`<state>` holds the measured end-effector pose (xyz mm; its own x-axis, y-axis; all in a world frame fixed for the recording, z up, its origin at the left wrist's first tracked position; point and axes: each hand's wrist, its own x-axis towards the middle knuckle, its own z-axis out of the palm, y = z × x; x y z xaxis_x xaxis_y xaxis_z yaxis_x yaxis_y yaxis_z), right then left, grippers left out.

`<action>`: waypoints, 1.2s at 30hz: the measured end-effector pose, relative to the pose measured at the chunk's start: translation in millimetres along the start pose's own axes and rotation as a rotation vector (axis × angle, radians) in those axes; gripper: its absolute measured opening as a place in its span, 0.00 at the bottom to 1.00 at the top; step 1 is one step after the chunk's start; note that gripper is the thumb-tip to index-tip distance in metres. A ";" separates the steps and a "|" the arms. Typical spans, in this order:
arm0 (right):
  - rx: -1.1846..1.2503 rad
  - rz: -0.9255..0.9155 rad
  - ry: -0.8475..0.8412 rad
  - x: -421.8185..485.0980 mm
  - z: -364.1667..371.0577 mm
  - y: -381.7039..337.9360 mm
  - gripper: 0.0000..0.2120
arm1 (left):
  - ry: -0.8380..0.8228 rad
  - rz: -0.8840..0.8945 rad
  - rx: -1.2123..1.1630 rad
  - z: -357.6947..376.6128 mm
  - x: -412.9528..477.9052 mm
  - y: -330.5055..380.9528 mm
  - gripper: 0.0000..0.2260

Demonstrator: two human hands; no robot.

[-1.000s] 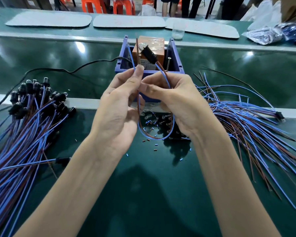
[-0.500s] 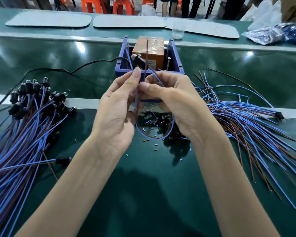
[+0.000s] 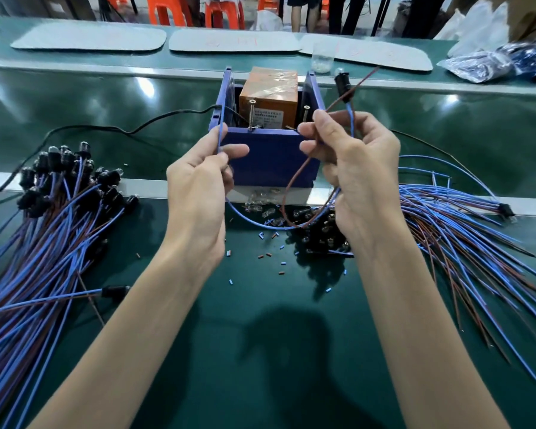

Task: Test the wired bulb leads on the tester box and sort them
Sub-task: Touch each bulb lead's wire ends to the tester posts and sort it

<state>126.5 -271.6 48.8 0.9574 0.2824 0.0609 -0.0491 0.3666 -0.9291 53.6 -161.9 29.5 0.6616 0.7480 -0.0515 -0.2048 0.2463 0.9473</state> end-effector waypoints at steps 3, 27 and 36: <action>0.020 -0.011 0.059 5.8 -7.4 0.0 0.08 | -0.032 0.072 0.102 -2.8 1.0 -2.0 0.15; -0.262 -0.094 -0.194 15.7 -27.6 -3.9 0.06 | -0.228 0.137 0.385 2.6 28.5 10.4 0.12; -0.200 -0.025 0.065 30.5 -37.0 7.7 0.10 | -0.102 0.219 0.439 -5.9 39.5 -2.5 0.10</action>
<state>165.9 -292.9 30.0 0.9742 0.2152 0.0675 0.0265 0.1879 -0.9818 76.0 -129.4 23.2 0.7086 0.6837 0.1743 -0.0386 -0.2091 0.9771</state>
